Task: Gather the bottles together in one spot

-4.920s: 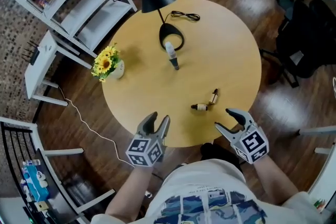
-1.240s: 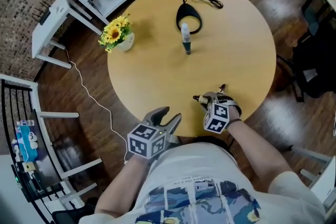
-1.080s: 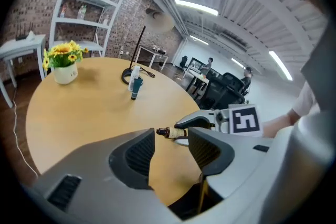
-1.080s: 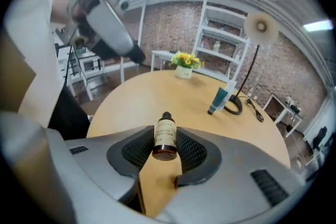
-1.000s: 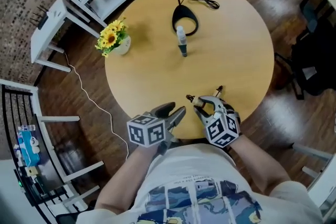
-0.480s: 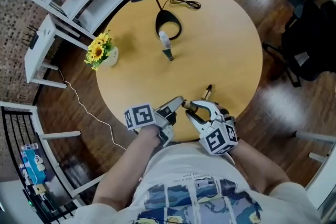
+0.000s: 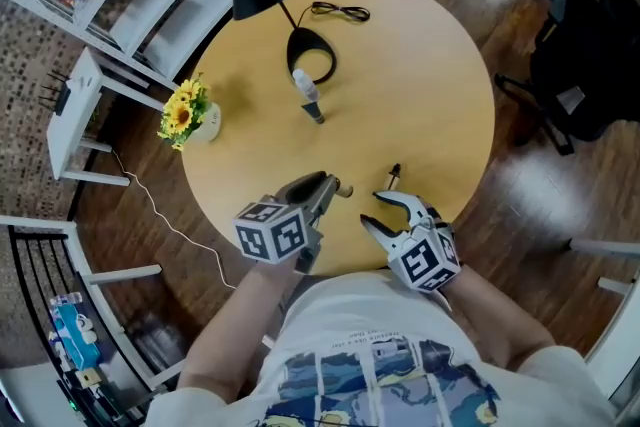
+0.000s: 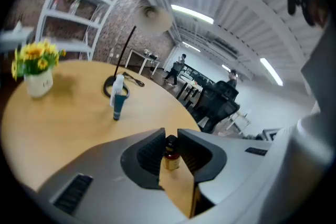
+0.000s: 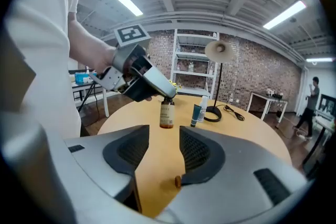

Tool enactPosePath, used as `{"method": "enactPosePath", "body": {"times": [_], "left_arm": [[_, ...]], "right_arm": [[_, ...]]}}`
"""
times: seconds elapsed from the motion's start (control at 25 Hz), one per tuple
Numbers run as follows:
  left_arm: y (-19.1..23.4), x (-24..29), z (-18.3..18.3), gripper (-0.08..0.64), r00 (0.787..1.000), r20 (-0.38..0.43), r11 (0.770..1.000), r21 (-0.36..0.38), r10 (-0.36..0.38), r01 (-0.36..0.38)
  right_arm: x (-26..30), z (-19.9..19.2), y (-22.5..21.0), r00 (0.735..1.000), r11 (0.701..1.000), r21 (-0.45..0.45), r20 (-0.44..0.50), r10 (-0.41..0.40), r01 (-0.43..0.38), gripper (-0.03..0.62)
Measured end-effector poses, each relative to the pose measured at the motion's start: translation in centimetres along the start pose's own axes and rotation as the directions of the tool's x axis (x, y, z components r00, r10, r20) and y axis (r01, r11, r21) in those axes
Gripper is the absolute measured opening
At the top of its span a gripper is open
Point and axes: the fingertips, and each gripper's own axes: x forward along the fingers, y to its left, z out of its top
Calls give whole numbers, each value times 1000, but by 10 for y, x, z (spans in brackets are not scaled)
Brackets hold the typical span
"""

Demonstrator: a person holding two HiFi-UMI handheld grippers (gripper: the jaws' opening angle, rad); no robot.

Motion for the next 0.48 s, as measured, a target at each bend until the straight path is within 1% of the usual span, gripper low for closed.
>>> {"method": "enactPosePath", "body": {"times": [0.04, 0.08, 0.12, 0.2, 0.24, 0.32, 0.48], "left_arm": [[5, 2, 4, 71, 999, 6, 995, 92, 36, -36], [11, 5, 8, 71, 998, 17, 983, 170, 63, -65], [16, 9, 12, 71, 996, 32, 969, 232, 83, -89], [27, 19, 19, 71, 991, 66, 937, 324, 115, -130], [33, 25, 22, 71, 988, 80, 922, 357, 129, -150], [45, 36, 25, 71, 983, 100, 898, 401, 155, -182], [67, 61, 30, 71, 974, 120, 873, 433, 190, -223]], "right_arm": [[-4, -3, -3, 1000, 999, 34, 0, 0, 0, 209], [-7, -8, -7, 1000, 997, 72, -4, -4, 4, 210], [-11, -14, -12, 1000, 993, 113, -14, -13, 15, 216], [-20, -26, -22, 999, 979, 200, -36, -35, 42, 227], [-25, -32, -27, 998, 969, 240, -47, -42, 52, 247], [-35, -40, -37, 996, 953, 295, -67, -51, 69, 267], [-52, -58, -51, 990, 933, 341, -118, -75, 112, 282]]}}
